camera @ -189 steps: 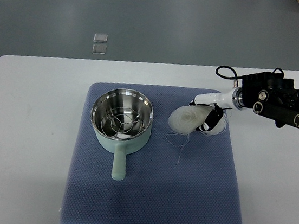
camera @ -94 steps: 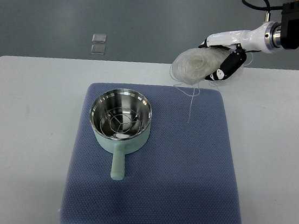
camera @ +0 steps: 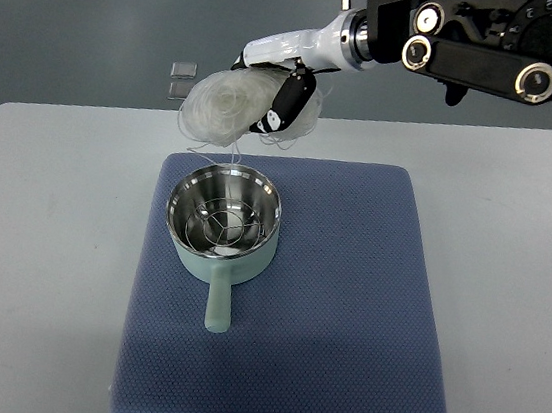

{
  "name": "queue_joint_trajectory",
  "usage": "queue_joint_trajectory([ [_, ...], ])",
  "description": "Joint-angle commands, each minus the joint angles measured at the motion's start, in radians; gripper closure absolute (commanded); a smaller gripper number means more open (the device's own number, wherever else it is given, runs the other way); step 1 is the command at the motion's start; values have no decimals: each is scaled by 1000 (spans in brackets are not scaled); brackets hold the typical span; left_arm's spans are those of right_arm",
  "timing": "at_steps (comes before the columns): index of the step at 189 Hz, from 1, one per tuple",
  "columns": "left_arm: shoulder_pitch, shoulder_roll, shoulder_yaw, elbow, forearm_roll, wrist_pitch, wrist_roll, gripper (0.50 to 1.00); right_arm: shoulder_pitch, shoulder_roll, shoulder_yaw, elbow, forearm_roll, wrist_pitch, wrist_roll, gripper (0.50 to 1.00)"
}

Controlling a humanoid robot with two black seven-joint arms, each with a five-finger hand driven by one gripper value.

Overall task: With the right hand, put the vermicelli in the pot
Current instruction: 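Lift the vermicelli with the right hand and carry it toward the saucepan, then lower the vermicelli into the green saucepan and open the right hand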

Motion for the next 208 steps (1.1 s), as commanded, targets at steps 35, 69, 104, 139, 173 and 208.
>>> queue_joint_trajectory([
  [35, 0, 0, 0, 0, 0, 0, 0, 500, -179, 145, -7, -159, -8, -41, -3, 1000],
  [69, 0, 0, 0, 0, 0, 0, 0, 500, -242, 145, -7, -195, -11, -61, -3, 955],
  [104, 2, 0, 0, 2, 0, 0, 0, 500, -270, 145, 2, -201, -10, -64, -3, 734],
  [139, 2, 0, 0, 2, 0, 0, 0, 500, -270, 145, 12, -198, 4, -55, -3, 603],
  [173, 3, 0, 0, 3, 0, 0, 0, 500, -257, 145, 40, -190, 6, -46, -3, 576],
  [208, 5, 0, 0, 3, 0, 0, 0, 500, -233, 145, 97, -185, 7, -34, -3, 574],
])
